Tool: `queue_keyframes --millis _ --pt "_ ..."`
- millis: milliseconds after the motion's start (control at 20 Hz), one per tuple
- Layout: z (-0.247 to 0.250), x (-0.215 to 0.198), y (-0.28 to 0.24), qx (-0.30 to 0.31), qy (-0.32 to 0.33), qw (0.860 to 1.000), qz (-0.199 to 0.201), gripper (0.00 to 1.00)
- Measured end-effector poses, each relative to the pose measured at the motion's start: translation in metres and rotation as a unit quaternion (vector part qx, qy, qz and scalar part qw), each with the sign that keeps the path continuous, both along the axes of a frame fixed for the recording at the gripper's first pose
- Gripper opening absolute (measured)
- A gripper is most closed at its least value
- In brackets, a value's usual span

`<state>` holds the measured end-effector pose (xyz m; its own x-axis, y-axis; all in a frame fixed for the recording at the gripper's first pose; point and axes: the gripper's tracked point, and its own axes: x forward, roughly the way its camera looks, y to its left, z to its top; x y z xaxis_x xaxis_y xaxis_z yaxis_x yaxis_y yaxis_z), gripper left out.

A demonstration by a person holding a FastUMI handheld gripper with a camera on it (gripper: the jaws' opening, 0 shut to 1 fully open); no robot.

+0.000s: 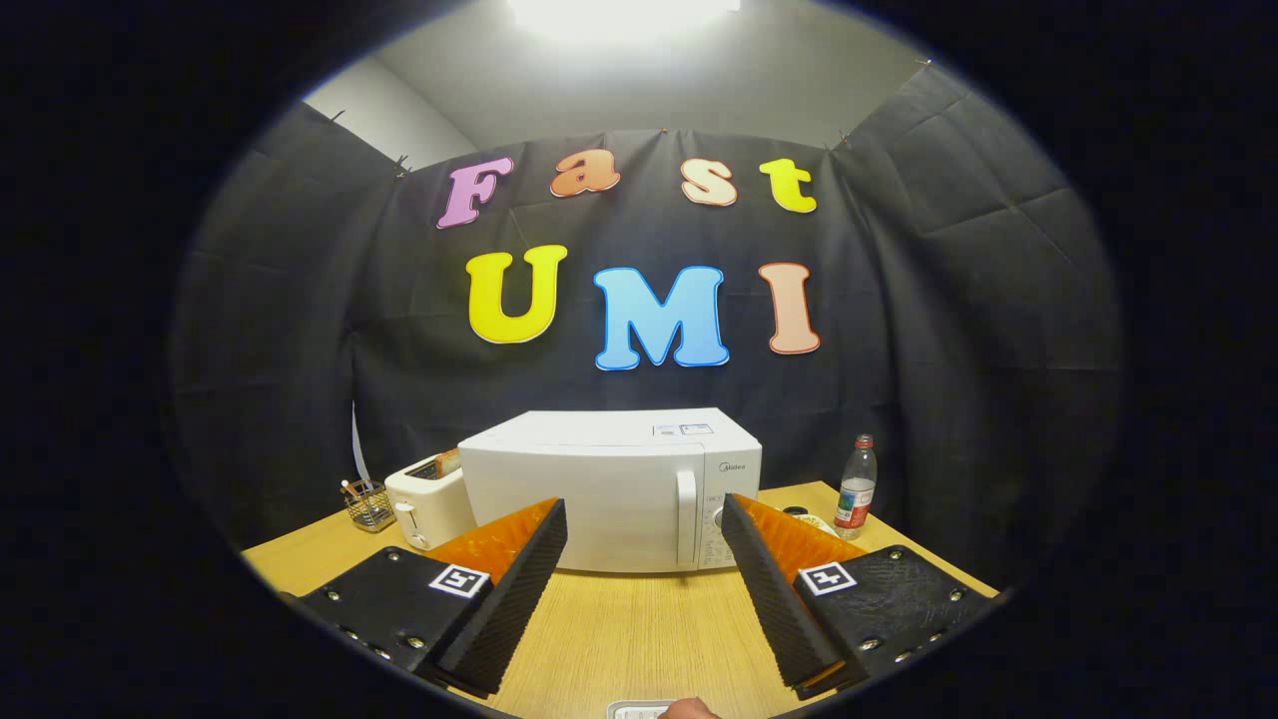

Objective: Open the microwave, put the food inside, and close the microwave door.

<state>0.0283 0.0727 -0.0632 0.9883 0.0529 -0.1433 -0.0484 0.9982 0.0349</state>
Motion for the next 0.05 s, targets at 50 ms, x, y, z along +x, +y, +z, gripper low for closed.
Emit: queue_keyframes --millis 50 --pt "0.0023 0.0009 0.0017 0.000 -0.002 1.000 0.002 0.97"
